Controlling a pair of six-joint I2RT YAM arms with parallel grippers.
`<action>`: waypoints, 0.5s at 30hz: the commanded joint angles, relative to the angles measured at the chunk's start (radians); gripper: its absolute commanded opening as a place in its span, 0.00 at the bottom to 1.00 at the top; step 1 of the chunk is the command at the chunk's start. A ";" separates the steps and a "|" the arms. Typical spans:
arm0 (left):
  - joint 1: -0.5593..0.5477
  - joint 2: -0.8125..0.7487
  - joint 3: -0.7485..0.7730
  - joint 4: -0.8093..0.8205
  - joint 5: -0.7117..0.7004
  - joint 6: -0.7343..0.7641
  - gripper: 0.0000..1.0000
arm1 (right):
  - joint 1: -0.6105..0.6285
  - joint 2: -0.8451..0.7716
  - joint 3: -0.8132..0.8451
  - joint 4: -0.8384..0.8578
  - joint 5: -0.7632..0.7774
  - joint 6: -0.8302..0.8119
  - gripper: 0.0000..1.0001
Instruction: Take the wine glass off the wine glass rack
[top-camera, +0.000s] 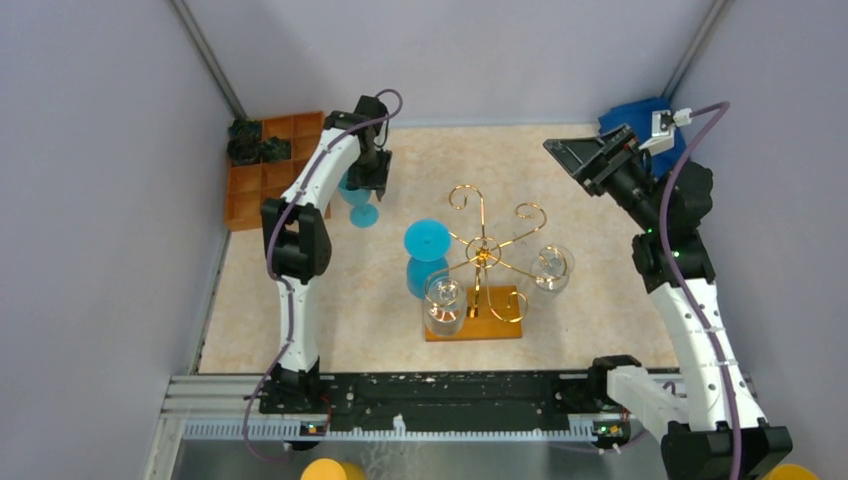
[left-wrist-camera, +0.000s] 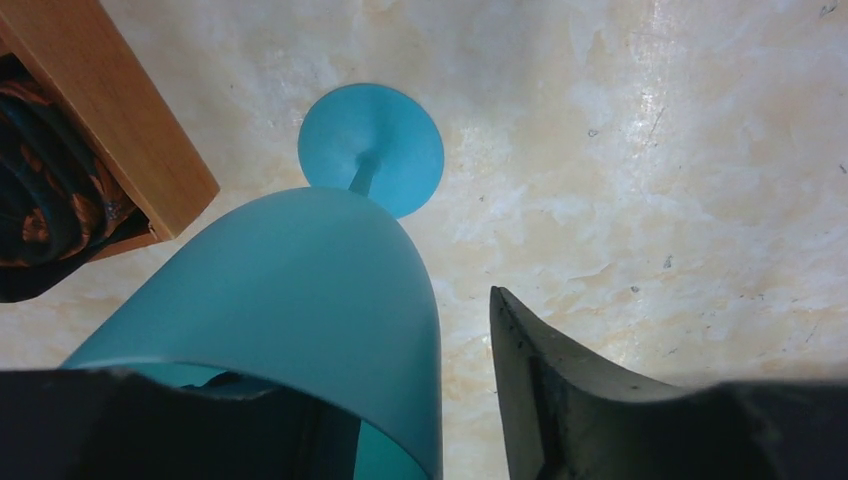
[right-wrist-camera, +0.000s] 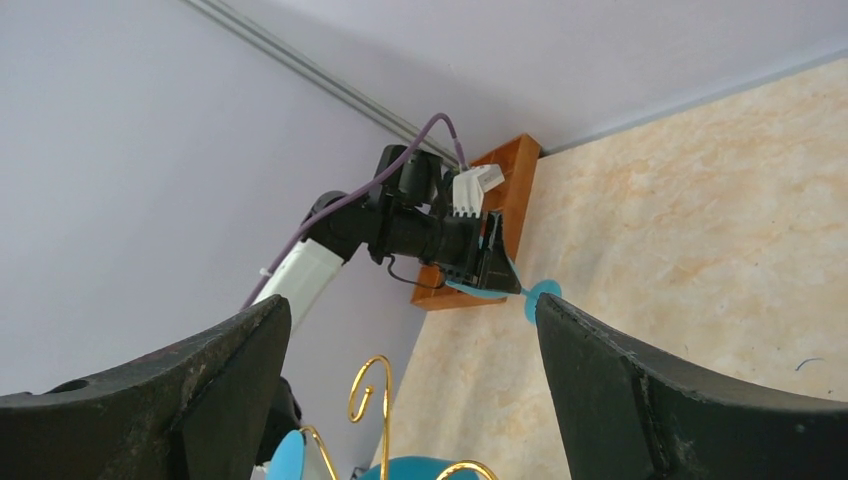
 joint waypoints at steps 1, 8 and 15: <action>0.003 -0.019 0.006 -0.024 -0.010 -0.001 0.55 | 0.001 -0.015 -0.022 0.061 -0.022 0.007 0.91; 0.003 -0.066 0.057 -0.018 -0.010 -0.001 0.57 | 0.001 -0.012 -0.051 0.103 -0.040 0.038 0.90; 0.002 -0.135 0.099 -0.019 -0.022 -0.012 0.56 | 0.001 -0.004 -0.091 0.152 -0.060 0.078 0.88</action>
